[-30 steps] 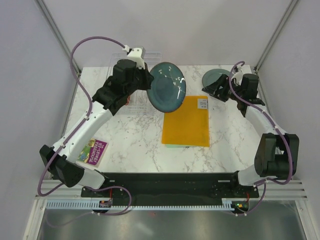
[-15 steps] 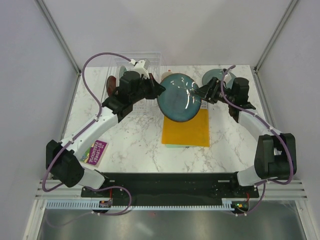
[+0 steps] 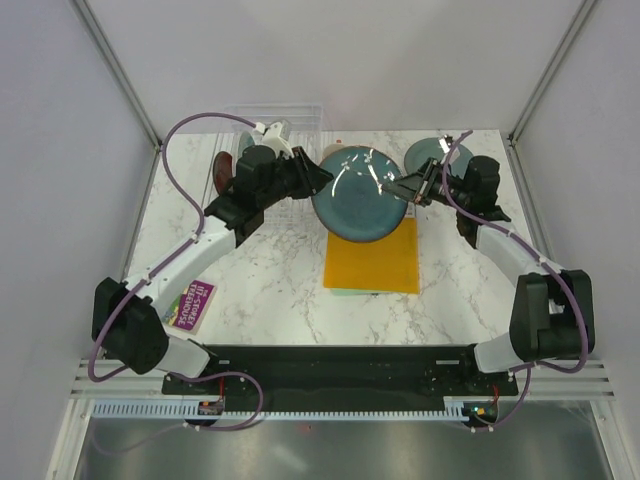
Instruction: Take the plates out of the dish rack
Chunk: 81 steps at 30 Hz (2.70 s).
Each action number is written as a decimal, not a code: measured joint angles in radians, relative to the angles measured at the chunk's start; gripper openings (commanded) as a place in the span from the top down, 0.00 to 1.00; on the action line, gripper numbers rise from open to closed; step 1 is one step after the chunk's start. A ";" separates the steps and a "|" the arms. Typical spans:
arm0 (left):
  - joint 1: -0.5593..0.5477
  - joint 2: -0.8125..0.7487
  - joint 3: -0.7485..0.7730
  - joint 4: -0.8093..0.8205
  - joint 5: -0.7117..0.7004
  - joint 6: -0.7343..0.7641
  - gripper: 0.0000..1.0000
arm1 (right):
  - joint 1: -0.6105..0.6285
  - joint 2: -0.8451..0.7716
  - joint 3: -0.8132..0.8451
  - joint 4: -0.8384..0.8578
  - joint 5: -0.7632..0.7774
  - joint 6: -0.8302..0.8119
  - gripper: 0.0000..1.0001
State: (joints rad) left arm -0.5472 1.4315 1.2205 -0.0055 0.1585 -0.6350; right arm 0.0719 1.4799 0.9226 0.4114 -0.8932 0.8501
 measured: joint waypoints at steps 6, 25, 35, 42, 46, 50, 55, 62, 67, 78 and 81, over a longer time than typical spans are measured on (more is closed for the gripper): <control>-0.016 -0.013 0.003 -0.011 -0.087 0.084 0.00 | 0.013 -0.048 0.034 -0.230 0.151 -0.153 1.00; -0.016 -0.225 -0.078 -0.084 -0.589 0.414 0.00 | -0.337 0.423 0.625 -0.546 0.498 -0.298 1.00; 0.003 -0.224 -0.116 -0.104 -0.664 0.470 0.00 | -0.351 0.715 0.774 -0.571 0.512 -0.304 1.00; 0.015 -0.191 -0.116 -0.101 -0.700 0.473 0.00 | -0.353 0.792 0.867 -0.564 0.511 -0.302 1.00; 0.015 -0.181 -0.130 -0.101 -0.701 0.473 0.00 | -0.357 0.824 0.885 -0.542 0.503 -0.285 0.71; 0.015 -0.181 -0.135 -0.103 -0.702 0.473 0.00 | -0.359 0.836 0.887 -0.530 0.494 -0.263 0.50; 0.015 -0.181 -0.135 -0.105 -0.703 0.473 0.00 | -0.363 0.848 0.884 -0.536 0.514 -0.268 0.37; 0.015 -0.181 -0.136 -0.113 -0.704 0.473 0.00 | -0.364 0.848 0.883 -0.552 0.533 -0.283 0.10; 0.015 -0.171 -0.136 -0.123 -0.711 0.473 0.00 | -0.348 0.848 0.953 -0.668 0.612 -0.365 0.03; 0.040 -0.065 -0.079 -0.141 -0.764 0.505 0.00 | -0.335 0.779 0.925 -0.837 0.825 -0.463 0.02; 0.073 -0.011 -0.035 -0.135 -0.791 0.528 0.00 | -0.329 0.663 0.839 -0.857 0.859 -0.471 0.02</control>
State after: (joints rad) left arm -0.4744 1.4204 1.1858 -0.1402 -0.6327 -0.1070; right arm -0.2573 2.1426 1.7618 -0.4458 -0.0341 0.3794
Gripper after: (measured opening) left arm 0.995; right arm 0.982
